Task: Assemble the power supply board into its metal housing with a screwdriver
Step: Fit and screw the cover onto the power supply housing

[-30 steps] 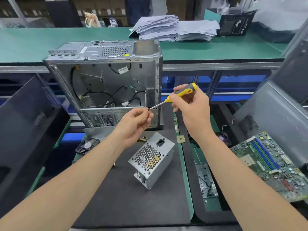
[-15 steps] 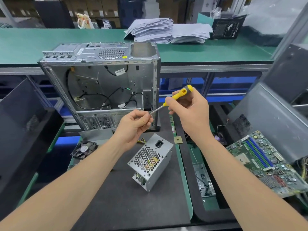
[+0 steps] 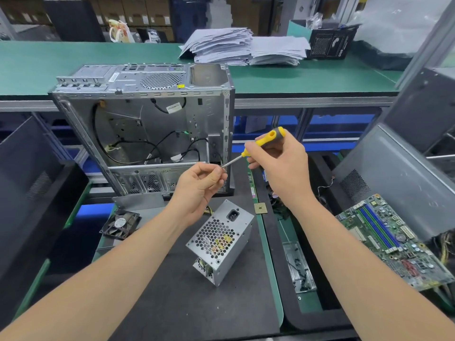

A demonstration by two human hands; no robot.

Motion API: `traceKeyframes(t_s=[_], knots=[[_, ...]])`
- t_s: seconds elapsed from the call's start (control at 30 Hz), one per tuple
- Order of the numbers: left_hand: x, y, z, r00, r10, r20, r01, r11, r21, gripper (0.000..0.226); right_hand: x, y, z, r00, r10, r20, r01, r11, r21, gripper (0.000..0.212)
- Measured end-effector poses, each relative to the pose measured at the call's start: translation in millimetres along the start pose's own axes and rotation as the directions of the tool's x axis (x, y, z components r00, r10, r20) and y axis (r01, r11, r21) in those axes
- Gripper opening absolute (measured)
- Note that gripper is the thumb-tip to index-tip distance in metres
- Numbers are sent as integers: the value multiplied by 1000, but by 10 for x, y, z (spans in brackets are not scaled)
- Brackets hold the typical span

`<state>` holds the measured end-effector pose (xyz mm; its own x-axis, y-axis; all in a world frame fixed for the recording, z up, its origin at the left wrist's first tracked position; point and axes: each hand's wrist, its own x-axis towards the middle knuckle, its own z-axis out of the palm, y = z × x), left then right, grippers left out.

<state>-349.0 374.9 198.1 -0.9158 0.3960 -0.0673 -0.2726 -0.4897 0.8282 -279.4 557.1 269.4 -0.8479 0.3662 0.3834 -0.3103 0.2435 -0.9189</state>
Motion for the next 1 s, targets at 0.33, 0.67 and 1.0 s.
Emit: traceKeyframes(t_s=[0.33, 0.67, 1.0], knots=[[27, 51, -82, 991, -133, -29, 135, 988, 71, 59, 9, 36, -6, 999, 31, -15, -31, 1000, -2, 22], [-63, -137, -354, 773, -630, -80, 444, 446, 777, 20, -25, 112, -102, 985, 98, 139, -59, 963, -262, 17], [-53, -131, -268, 682, -724, -102, 629, 509, 587, 31, -142, 115, -75, 962, 71, 263, 56, 892, -449, 19]])
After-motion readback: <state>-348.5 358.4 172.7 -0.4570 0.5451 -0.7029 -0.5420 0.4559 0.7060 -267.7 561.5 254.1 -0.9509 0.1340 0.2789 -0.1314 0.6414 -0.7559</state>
